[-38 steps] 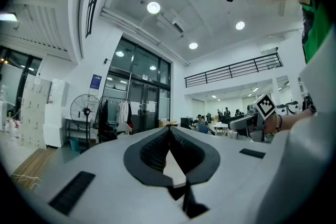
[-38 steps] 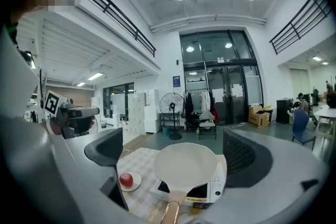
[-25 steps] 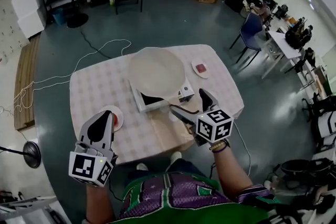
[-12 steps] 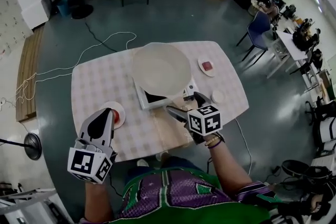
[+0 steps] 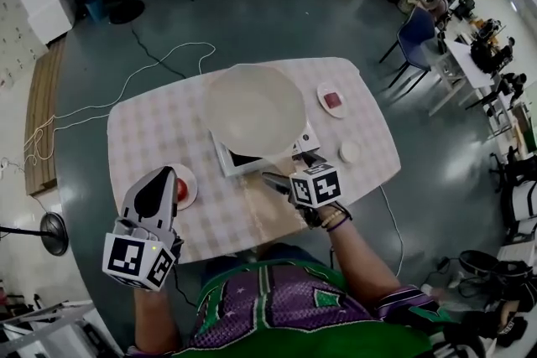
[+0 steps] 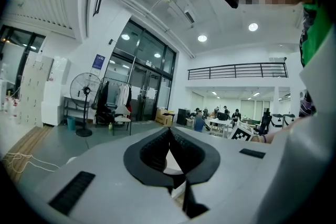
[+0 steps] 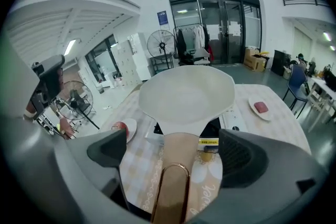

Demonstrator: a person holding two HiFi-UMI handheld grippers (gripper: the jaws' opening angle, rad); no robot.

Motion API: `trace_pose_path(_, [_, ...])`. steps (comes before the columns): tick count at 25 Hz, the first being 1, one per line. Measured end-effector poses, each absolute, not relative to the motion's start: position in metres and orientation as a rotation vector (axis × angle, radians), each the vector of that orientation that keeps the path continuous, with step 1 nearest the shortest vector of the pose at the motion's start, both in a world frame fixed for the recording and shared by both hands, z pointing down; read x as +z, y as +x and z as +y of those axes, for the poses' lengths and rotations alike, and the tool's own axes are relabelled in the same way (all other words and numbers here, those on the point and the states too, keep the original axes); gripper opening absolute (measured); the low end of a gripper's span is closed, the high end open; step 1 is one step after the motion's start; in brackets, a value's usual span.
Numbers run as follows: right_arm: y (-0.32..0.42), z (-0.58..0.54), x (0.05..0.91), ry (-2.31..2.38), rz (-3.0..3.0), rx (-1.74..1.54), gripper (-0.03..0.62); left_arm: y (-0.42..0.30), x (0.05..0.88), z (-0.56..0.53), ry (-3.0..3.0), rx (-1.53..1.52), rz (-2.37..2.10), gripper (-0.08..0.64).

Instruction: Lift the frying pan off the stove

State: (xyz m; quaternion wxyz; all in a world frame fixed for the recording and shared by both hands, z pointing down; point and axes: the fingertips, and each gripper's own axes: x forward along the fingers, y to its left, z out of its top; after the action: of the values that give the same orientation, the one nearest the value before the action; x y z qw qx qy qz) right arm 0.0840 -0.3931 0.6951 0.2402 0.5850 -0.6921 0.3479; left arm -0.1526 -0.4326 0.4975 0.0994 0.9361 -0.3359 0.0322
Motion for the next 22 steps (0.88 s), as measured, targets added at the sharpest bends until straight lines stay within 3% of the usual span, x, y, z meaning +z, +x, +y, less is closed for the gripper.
trace_pose_path(15, [0.081,-0.389,0.755,1.374,-1.714,1.318,0.494,-0.149,0.504,-0.447,2.740,0.072,-0.944,0.022])
trace_pose_path(17, [0.076,-0.387,0.759,1.321,-1.705,1.354,0.441,-0.151,0.503,-0.447,2.737,0.073,-0.950,0.022])
trace_pose_path(20, [0.072,-0.383,0.762,1.252,-1.697,1.374,0.204,-0.153,0.502,-0.447,2.730,0.068,-0.956,0.022])
trace_pose_path(22, [0.072,-0.382,0.764,1.242,-1.696,1.377,0.166,-0.155,0.501,-0.445,2.727,0.059,-0.962,0.023])
